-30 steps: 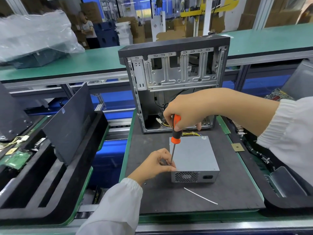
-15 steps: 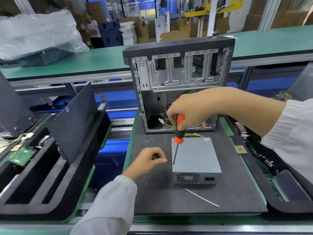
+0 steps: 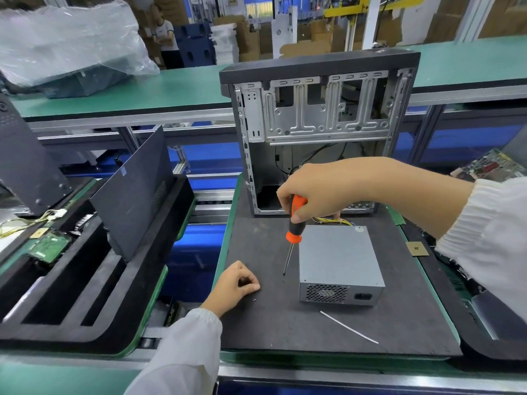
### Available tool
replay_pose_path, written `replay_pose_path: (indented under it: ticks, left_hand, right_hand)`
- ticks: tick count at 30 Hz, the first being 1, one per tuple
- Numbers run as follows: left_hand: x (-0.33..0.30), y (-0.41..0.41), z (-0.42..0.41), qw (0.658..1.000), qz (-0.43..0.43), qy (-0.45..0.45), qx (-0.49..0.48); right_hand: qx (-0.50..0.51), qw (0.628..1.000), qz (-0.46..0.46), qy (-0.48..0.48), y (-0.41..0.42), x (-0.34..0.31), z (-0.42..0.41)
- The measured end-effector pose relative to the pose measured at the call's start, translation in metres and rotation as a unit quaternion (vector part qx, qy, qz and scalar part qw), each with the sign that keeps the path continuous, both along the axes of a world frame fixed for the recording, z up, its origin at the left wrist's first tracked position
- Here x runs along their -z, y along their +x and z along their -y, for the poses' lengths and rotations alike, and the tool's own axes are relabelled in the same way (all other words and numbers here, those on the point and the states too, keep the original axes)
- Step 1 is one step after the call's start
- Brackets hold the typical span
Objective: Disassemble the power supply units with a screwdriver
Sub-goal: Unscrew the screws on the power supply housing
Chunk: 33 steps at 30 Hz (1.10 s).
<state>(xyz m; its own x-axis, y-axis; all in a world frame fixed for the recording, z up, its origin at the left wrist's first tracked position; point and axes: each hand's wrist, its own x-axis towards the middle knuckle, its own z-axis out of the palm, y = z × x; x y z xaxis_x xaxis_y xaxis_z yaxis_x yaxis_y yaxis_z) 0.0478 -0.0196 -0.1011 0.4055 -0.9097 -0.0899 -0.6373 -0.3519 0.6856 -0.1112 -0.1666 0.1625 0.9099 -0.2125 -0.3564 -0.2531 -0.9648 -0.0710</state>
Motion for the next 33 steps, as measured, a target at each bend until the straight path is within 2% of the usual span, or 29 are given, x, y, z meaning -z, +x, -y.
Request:
replay_pose_path:
  ticks: [4, 8, 13, 15, 17, 20, 24, 28, 33]
  left_hand:
    - [-0.007, 0.003, 0.001, 1.0, -0.006, 0.001, -0.007]
    - [-0.03, -0.012, 0.021, 0.994, 0.002, -0.085, -0.063]
    - [-0.083, -0.061, 0.073, 0.982, -0.024, -0.184, 0.048]
    - [-0.093, -0.084, 0.092, 0.976, -0.058, -0.165, 0.13]
    - [-0.094, -0.105, 0.105, 0.967, -0.08, -0.11, 0.215]
    - [-0.084, -0.129, 0.115, 0.947, -0.102, -0.066, 0.297]
    - [-0.067, -0.146, 0.121, 0.936, -0.102, -0.083, 0.327]
    - [-0.06, -0.15, 0.123, 0.937, -0.077, -0.131, 0.315]
    - [-0.058, -0.15, 0.125, 0.94, -0.041, -0.142, 0.307]
  right_hand:
    - [-0.009, 0.999, 0.043, -0.013, -0.006, 0.003, 0.004]
    - [0.019, 0.998, 0.063, -0.023, -0.025, 0.006, 0.015]
    - [0.067, 0.995, 0.056, -0.042, -0.062, 0.002, 0.027]
    - [0.087, 0.994, 0.052, -0.045, -0.079, 0.0, 0.031]
    - [0.105, 0.992, 0.043, -0.05, -0.094, -0.002, 0.034]
    - [0.126, 0.99, 0.036, -0.052, -0.114, -0.003, 0.038]
    - [0.143, 0.988, 0.049, -0.041, -0.134, 0.001, 0.043]
    - [0.138, 0.988, 0.066, -0.034, -0.141, 0.007, 0.047]
    - [0.14, 0.987, 0.076, -0.025, -0.141, 0.009, 0.051]
